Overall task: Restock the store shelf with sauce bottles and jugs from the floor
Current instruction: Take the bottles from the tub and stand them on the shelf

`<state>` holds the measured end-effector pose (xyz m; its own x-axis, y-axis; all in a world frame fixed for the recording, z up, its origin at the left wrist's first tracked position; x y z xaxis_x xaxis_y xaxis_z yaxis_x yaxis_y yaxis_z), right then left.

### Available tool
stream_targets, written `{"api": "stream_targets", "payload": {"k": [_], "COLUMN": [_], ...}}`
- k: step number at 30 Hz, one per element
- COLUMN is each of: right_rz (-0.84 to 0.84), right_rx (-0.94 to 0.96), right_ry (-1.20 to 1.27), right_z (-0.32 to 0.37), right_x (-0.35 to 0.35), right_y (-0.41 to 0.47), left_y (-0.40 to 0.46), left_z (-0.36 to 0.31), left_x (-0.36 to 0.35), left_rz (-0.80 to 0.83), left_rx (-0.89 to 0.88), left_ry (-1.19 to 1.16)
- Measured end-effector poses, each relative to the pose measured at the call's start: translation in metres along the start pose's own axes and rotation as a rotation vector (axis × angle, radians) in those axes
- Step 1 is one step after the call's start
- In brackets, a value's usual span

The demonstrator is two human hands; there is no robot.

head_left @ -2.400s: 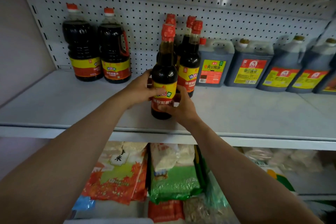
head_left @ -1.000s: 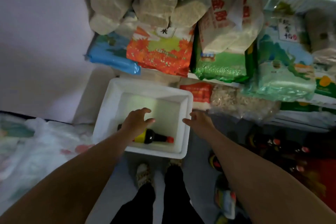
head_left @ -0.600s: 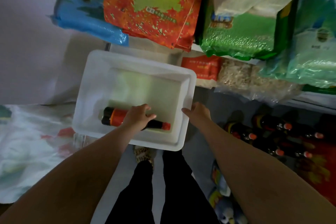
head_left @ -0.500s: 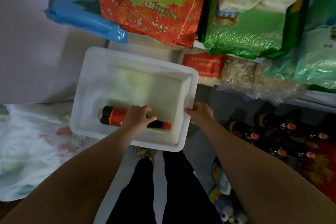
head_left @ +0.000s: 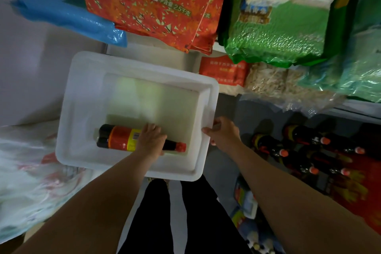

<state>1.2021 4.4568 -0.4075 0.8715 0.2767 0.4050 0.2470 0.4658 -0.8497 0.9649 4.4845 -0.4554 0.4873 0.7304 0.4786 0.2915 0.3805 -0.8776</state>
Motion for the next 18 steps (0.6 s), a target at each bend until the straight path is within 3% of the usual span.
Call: {"api": "stream_targets", "payload": {"k": [4,14,18], "right_rz": [-0.023,-0.084,-0.116], "right_rx": [0.002,-0.068,0.032], "right_ry": [0.023,0.005,-0.004], "right_z": [0.000,0.007,0.031], "right_x": [0.001,-0.002,-0.004], "right_y": [-0.004,-0.029,-0.071], "left_y": [-0.001,-0.067,-0.116], "left_z": [-0.002,0.075,0.086], "left_x": [0.003,0.093,0.134], "left_rz": [0.016,-0.125,-0.214], "left_rx": [-0.047,-0.092,-0.199], "left_ry": [0.038,-0.485,-0.724]}}
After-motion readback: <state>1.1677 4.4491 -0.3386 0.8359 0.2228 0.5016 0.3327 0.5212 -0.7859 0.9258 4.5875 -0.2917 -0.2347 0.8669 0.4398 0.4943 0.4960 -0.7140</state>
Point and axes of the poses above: each hand's wrist, its own y-axis towards the middle knuckle, its own x-axis out of the back of the hand, z = x × y, the point moved 10 cm from there along y, towards the middle knuckle, and after that the axes turned 5 degrees about z, right-handed, at the moved point
